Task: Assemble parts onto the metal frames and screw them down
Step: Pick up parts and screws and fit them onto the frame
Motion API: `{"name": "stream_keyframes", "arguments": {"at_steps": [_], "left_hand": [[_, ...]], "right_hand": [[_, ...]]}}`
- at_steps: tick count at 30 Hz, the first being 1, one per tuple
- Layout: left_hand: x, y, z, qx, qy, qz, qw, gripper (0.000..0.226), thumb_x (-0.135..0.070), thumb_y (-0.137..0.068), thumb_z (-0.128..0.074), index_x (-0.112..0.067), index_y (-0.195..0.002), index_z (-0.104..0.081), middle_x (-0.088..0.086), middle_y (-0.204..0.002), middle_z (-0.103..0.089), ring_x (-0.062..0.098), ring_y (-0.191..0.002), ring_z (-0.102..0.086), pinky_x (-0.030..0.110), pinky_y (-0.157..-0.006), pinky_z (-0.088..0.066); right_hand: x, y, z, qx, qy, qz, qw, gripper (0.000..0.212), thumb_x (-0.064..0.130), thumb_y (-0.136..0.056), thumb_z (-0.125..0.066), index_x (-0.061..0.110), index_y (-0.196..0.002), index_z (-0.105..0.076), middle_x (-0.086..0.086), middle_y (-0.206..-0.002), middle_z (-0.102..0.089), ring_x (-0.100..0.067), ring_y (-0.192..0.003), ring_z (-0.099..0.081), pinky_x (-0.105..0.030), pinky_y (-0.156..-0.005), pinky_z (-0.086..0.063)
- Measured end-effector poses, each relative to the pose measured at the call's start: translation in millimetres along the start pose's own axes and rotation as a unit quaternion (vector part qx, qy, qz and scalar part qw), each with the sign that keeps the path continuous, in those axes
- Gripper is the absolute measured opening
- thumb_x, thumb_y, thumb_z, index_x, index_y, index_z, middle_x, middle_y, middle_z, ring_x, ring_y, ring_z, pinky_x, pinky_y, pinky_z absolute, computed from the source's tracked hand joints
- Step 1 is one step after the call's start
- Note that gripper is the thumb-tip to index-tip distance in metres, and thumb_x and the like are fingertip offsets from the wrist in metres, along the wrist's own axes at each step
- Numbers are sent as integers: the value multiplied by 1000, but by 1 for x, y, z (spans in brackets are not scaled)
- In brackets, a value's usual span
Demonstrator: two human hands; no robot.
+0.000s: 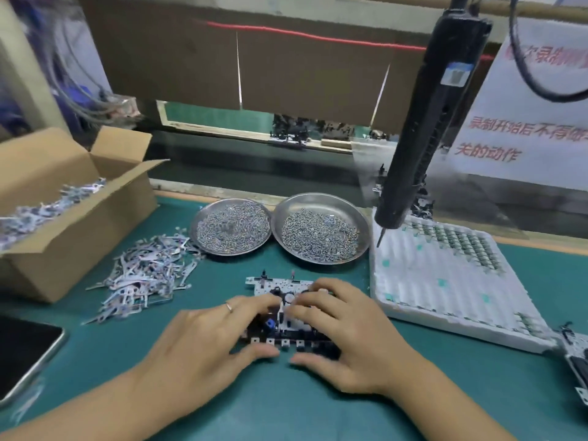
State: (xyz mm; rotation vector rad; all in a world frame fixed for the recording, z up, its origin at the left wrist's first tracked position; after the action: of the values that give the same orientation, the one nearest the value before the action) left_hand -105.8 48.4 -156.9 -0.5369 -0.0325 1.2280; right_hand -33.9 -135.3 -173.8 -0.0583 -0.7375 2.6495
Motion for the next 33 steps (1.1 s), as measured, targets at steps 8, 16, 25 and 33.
{"name": "stream_keyframes", "arguments": {"at_steps": [8, 16, 25, 33], "left_hand": [[78, -28, 20, 18, -178, 191, 965, 31, -43, -89, -56, -21, -111, -59, -5, -94, -68, 24, -97, -60, 39, -83, -41], [99, -35, 8, 21, -165, 212, 963, 32, -29, -94, -50, -25, -126, -49, -10, -98, -66, 18, -103, -58, 33, -84, -34], [91, -33, 11, -15, -109, 205, 973, 33, -16, -91, -48, -18, -124, -57, -6, -86, -66, 20, -91, -59, 33, -84, -35], [66, -39, 24, -147, 226, 193, 943, 18, -13, -86, -65, -31, -89, -67, -10, -78, -67, -1, -74, -60, 7, -61, -42]], "right_hand": [[-10, 3, -7, 5, 8, -79, 997, 35, 29, -87, -64, 13, -118, -63, 1, -118, -62, -22, -117, -52, -39, -95, -46], [-11, 3, -8, 11, -23, -93, 995, 36, 30, -89, -62, 13, -121, -61, 2, -121, -61, -21, -120, -49, -33, -105, -37], [-12, 4, -9, 4, -31, -88, 996, 36, 29, -90, -62, 13, -122, -61, 2, -121, -60, -22, -121, -49, -37, -104, -39], [-7, 1, 2, -86, -87, -107, 987, 34, 29, -93, -53, 8, -116, -64, -1, -115, -63, -17, -112, -55, -36, -96, -43]]}}
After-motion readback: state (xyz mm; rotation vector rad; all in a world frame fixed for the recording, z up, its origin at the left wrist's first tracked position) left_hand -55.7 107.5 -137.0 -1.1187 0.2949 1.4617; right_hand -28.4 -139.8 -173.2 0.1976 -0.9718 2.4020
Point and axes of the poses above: each hand's wrist, its own y-axis away from the middle knuckle, its own z-axis out of the back of the hand, x = y × z, the point moved 3 cm from there along -y, towards the middle knuckle
